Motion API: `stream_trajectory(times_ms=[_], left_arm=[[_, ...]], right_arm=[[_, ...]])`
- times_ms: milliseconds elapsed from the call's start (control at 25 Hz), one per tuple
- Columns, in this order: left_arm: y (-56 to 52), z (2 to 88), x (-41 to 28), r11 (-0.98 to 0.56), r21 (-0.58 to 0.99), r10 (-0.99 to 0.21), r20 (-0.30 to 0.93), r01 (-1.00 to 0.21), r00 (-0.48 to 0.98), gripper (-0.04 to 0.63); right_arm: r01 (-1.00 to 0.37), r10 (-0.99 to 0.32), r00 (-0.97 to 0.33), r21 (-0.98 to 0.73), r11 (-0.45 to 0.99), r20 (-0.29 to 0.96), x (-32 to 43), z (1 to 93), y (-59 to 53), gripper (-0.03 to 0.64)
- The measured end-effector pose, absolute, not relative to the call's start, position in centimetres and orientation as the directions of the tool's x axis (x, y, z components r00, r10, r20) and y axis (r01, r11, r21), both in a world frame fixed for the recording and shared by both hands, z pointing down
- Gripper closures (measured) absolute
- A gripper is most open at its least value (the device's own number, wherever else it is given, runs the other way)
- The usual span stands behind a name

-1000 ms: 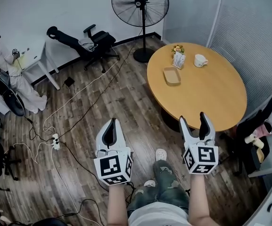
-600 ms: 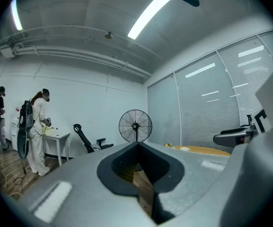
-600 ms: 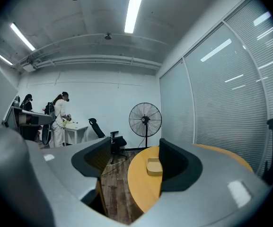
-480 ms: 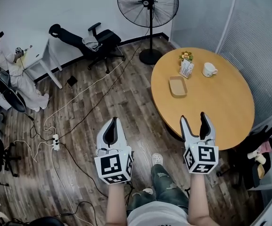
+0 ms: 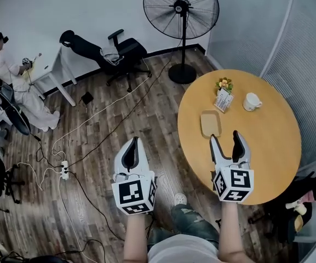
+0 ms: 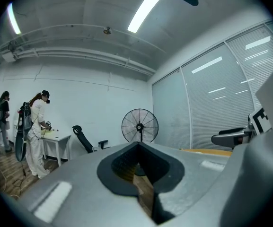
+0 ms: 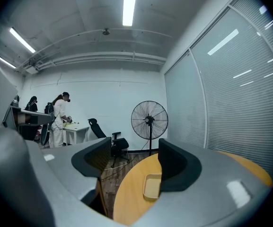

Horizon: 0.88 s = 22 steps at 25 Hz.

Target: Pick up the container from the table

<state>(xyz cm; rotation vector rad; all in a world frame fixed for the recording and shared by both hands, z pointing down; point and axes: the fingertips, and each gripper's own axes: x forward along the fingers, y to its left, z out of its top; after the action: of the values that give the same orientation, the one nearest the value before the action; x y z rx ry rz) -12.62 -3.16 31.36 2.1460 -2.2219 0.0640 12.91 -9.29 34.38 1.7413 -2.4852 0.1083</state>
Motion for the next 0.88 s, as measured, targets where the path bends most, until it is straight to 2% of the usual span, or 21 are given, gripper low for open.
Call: stream_trajectory(times_ms=[440,880], left_arm=[[-11.0,31.8,-12.4,0.095,0.032,-0.993,0.078,-0.995,-0.092,0.595],[-15.3,34.9,-13.4,0.103,0.017,-0.981,0.166,-0.995,-0.099,0.595]], right_arm=[[-0.920,-0.909,-0.385,0.003,0.391,0.159,13.2,35.2,-18.3,0.296],[-0.910,-0.877,-0.404,-0.020,0.413,0.261,12.0,39.3,-22.6,0.307]])
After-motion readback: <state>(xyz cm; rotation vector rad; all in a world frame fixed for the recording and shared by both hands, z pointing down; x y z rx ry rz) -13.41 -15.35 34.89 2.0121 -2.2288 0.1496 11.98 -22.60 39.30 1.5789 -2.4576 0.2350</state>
